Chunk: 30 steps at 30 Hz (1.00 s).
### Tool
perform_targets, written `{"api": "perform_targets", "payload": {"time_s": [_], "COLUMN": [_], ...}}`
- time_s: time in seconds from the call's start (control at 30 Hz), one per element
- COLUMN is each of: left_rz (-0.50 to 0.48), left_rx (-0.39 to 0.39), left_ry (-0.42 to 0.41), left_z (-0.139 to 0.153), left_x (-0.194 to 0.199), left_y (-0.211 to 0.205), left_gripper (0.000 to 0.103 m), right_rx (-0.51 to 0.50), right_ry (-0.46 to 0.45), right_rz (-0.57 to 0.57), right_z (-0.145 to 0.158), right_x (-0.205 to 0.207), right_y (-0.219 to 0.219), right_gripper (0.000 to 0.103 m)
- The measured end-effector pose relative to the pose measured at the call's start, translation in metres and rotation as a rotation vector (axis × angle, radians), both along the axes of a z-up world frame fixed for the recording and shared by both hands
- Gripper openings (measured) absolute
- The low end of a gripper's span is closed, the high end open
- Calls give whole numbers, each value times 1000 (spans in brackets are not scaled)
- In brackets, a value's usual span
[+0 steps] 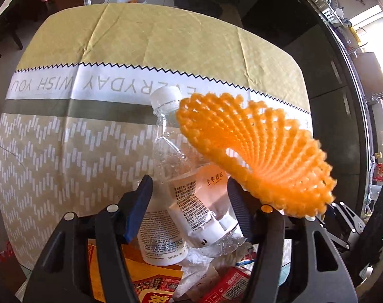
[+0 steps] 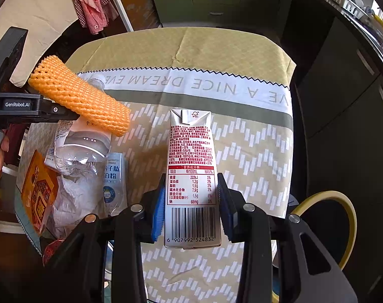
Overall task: Collect trash
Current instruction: 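Grasp the milk carton with the right gripper while the left gripper grasps the water bottle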
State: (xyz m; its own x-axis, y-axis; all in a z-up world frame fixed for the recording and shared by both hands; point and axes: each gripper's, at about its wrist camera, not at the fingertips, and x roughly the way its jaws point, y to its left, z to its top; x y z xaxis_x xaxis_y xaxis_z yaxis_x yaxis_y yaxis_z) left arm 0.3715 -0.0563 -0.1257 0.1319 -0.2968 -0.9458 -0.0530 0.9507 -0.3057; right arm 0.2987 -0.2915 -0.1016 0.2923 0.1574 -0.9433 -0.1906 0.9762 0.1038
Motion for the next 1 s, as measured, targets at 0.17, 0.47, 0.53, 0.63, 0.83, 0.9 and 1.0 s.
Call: {"api": "perform_targets", "payload": {"time_s": [0.17,0.47,0.53,0.63,0.83,0.9,1.0], "left_rz": [2,11,21,29,41,34,20], "left_rx": [-19,-59,-74,-125,-206,-201,-215], "left_ry": [-2,48,61,77,76,52,25], "left_z": [-5,-29,-35,-46,-51,-44,-35], "left_x": [10,24,25,30,33,33,32], "left_y": [-6,-29,-31,-34,-41,-43,-43], "left_gripper": [50,41,41,42,32,30,22], "right_rx": [-1,1,4,8,12,20,29], "right_ry": [2,4,6,8,5,-3,-12], "right_rz": [0,-1,-2,-1,-6,-12,-14], "right_z": [-2,-5,-5,-7,-6,-3,2], "right_x": [0,0,0,0,-1,-1,-4], "right_y": [0,-5,-6,-7,-11,-13,-16], "right_gripper": [37,37,37,37,37,37,37]}}
